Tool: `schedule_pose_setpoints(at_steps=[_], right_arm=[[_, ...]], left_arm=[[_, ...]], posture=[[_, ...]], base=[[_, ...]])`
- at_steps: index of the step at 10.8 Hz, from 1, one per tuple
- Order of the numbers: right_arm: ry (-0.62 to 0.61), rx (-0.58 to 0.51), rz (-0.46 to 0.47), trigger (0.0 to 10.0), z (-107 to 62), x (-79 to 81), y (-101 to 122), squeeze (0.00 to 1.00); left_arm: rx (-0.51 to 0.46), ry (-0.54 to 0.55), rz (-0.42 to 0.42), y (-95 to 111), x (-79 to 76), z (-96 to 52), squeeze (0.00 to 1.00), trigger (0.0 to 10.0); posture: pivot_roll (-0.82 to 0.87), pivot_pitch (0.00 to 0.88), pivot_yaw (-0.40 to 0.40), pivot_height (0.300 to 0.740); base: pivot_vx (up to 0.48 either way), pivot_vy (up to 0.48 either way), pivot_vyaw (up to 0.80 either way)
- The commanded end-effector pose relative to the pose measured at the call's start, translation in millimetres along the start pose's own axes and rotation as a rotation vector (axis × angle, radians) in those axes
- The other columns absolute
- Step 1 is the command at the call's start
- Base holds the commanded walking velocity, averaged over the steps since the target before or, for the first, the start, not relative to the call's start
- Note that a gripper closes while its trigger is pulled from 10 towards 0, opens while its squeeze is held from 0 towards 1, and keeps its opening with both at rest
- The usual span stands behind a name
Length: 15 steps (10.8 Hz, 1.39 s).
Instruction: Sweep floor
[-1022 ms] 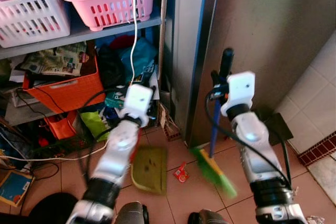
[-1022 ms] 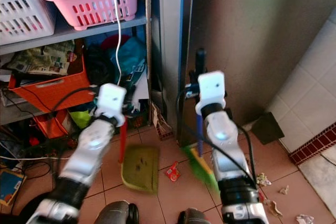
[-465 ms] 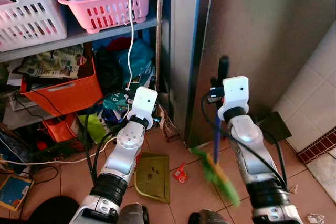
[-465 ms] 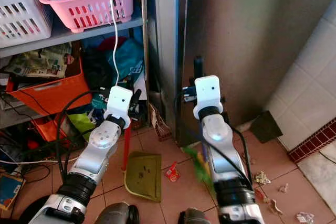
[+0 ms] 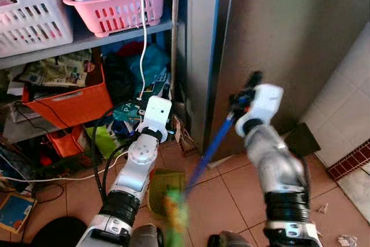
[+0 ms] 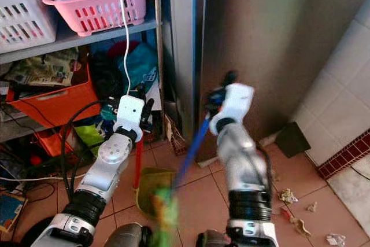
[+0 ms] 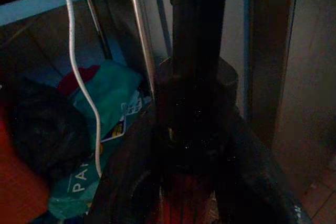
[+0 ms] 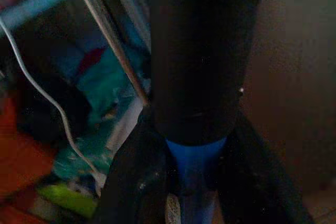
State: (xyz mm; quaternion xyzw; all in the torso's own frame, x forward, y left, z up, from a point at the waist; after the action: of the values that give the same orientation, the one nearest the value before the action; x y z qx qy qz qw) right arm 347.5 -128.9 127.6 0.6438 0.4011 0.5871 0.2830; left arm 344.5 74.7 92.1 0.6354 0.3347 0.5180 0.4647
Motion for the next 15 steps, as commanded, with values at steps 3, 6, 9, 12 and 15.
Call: schedule_pose_setpoints(at_steps=[3, 6, 9, 12, 15], right_arm=[[0.222, -0.072, 0.08, 10.0, 3.6, 31.3, 41, 0.0], [0.228, -0.346, -0.325, 10.0, 0.7, 29.4, 100, 0.0], [0.114, -0.412, -0.471, 10.0, -10.1, 6.7, 88, 0.0], [0.03, -0.366, -0.535, 10.0, -14.9, -11.4, 57, 0.0], [0.019, -0.379, -0.559, 10.0, -14.4, -12.0, 54, 0.0]], left_arm=[[-0.03, 0.009, 0.001, 8, 2.3, 3.9, 0.0, 10.0], [-0.042, 0.001, -0.01, 9, 2.2, 3.6, 0.0, 10.0], [-0.108, -0.015, 0.021, 17, 6.3, -2.8, 0.0, 10.0], [-0.143, -0.018, 0.007, 24, 8.5, -5.1, 0.0, 10.0], [-0.154, -0.02, 0.002, 29, 9.6, -2.6, 0.0, 10.0]], posture=[[-0.05, 0.037, 0.067, 0.74], [-0.05, 0.026, 0.067, 0.74], [-0.04, 0.0, 0.054, 0.74], [-0.04, 0.003, 0.055, 0.74], [-0.05, 0.009, 0.053, 0.74]], base=[[0.0, 0.0, 0.0], [0.0, 0.0, 0.0], [0.0, 0.0, 0.0], [0.0, 0.0, 0.0], [0.0, 0.0, 0.0]])
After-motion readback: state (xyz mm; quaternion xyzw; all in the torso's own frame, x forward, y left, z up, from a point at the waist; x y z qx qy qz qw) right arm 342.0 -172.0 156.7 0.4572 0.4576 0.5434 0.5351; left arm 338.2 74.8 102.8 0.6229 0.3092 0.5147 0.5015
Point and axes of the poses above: a point about 5 cm out from each wrist's last joint towards the gripper, its own z axis pointing out of the wrist towards the gripper, its own y axis along the axis of the wrist's last joint, x = y × z, the point moved 3 cm from there along z, pointing out of the wrist towards the gripper, and after that the axes turned 10 degrees about z, right-handed, at the moved point
